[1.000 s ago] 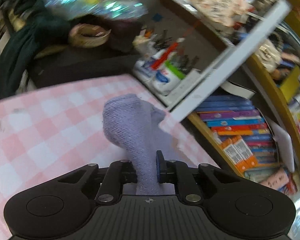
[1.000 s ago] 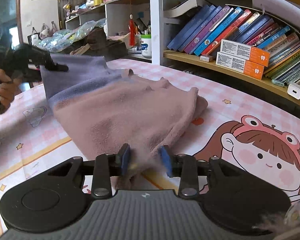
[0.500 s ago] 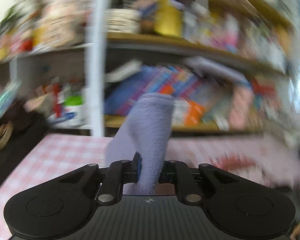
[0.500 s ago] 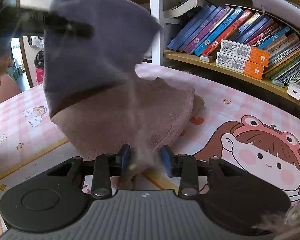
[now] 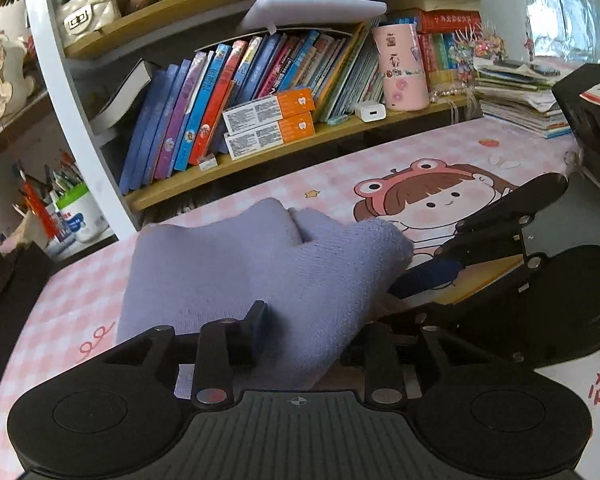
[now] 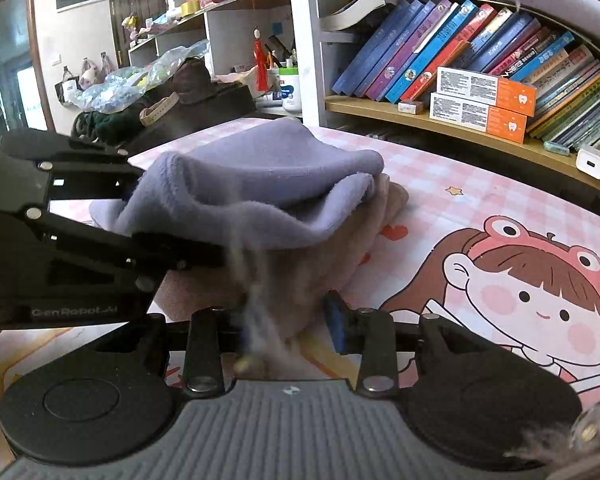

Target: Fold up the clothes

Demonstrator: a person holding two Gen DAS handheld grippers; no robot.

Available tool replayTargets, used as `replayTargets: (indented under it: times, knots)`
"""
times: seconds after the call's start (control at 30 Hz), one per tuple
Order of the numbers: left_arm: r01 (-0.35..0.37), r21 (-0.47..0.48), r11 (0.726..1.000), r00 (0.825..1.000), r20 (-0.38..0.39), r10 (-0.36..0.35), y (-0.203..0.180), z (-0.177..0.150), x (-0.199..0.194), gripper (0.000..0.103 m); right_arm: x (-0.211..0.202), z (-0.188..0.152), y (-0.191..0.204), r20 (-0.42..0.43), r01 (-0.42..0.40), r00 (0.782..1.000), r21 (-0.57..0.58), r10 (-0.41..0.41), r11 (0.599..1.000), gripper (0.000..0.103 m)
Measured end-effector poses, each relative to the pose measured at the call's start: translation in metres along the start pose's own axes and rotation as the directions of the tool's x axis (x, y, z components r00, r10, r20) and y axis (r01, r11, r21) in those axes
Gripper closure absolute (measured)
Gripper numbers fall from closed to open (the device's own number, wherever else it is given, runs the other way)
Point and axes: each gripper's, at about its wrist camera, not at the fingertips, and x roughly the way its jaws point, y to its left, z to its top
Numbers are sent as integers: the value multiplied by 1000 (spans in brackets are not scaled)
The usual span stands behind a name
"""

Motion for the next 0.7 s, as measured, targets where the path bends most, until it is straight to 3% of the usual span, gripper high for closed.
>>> replayTargets:
  times: [0.1, 0.2, 0.33, 0.4, 0.43, 0.5, 0.6, 0.7]
  knots:
    - [47, -35, 998, 999, 15, -47, 4, -4, -6, 59, -2, -1, 1, 4, 10, 1000, -2, -10, 1000, 62]
    - [138, -55, 989, 990, 46, -136, 8, -7, -21, 53, -6, -4, 0, 7, 13, 1000, 2, -13, 1000, 58]
    - [328, -100, 939, 938, 152, -311, 29, -8, -54, 52, -11, -4, -3, 3, 12, 1000, 45, -12, 999, 55]
    - [369, -114, 922, 913, 232, -337, 46, -7, -72, 52, -16, -5, -4, -2, 8, 1000, 65, -7, 998, 51]
    - [366, -120, 923, 909, 261, -326, 54, -6, -78, 52, -19, -5, -3, -1, 2, 1000, 73, -2, 997, 48]
    - [310, -136, 941, 921, 288, -262, 70, -4, -83, 51, -29, -6, -3, 3, -20, 1000, 96, 20, 995, 45]
    - [182, -155, 971, 962, 235, -143, 84, -9, -69, 55, -44, -4, -5, 20, -77, 997, 160, 75, 984, 39]
    - [206, -149, 967, 970, 165, -181, 79, -22, -50, 55, -57, 2, -10, 69, -185, 983, 264, 172, 947, 23]
